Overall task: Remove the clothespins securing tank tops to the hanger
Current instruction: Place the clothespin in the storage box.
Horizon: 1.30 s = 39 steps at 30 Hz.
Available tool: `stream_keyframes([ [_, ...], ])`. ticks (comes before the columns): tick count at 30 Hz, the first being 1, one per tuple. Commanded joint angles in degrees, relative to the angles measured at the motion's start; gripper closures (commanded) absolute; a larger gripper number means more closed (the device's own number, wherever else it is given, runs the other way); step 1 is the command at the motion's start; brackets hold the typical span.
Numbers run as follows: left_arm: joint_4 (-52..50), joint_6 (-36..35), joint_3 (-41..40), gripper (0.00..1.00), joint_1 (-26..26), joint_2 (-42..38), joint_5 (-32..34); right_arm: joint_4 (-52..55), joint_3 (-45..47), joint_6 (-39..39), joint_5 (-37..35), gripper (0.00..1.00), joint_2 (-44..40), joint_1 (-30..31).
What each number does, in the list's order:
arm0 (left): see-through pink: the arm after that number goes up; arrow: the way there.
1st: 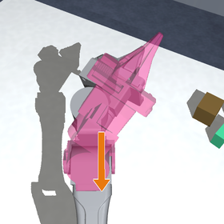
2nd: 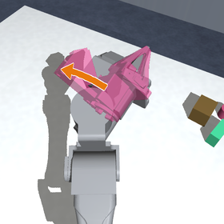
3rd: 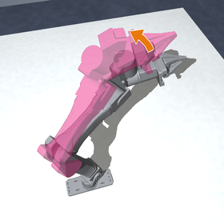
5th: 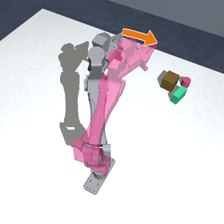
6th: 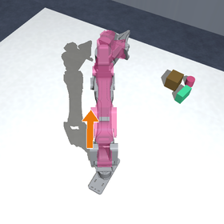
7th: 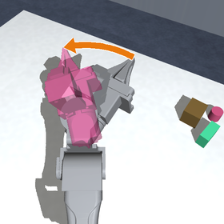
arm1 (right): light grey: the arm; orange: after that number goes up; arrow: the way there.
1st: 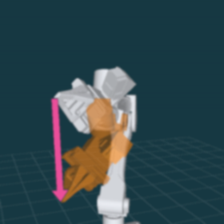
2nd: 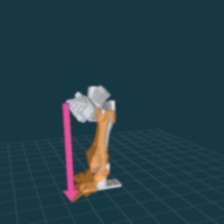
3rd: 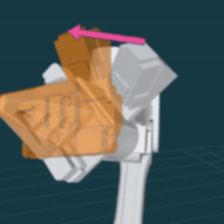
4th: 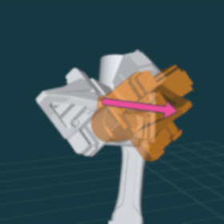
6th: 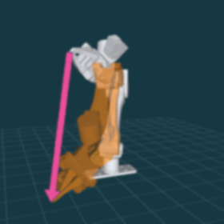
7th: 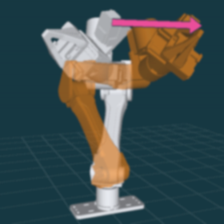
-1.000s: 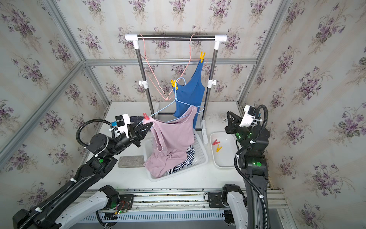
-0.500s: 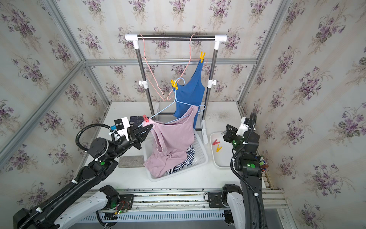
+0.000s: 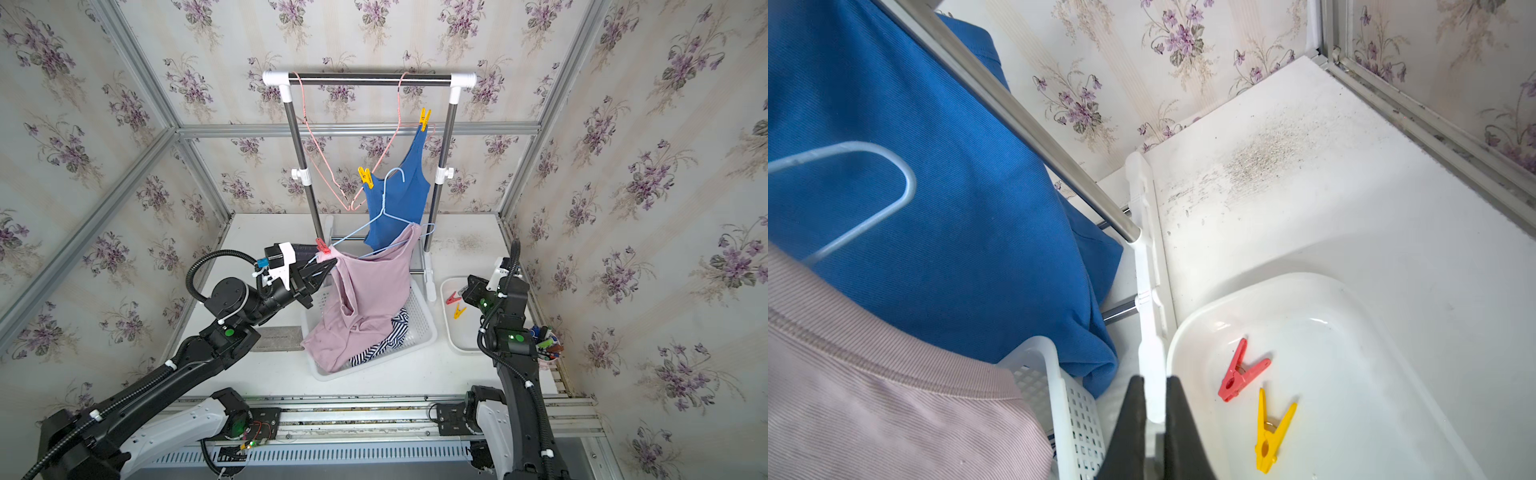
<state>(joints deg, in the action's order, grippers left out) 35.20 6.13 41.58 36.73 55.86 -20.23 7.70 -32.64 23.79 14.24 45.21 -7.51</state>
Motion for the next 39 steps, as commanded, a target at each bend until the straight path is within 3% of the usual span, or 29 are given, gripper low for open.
stream_keyframes([
  [1,2.15,-2.13,1.25,1.00,0.01,1.04,0.69,-5.18,0.33,0.81,0.20,1.00,2.03,-0.05],
  [25,-0.39,-1.74,1.79,1.00,0.18,-0.35,1.51,-6.46,4.85,0.42,0.15,1.00,8.48,-0.04],
  [37,-3.26,-2.24,3.23,1.00,2.18,-0.49,2.29,-11.71,7.31,-0.02,-7.57,1.00,16.10,-0.03],
  [39,-3.55,-2.47,3.54,1.00,2.78,-0.24,2.13,-14.95,9.12,1.32,-7.91,0.94,17.42,-0.03],
])
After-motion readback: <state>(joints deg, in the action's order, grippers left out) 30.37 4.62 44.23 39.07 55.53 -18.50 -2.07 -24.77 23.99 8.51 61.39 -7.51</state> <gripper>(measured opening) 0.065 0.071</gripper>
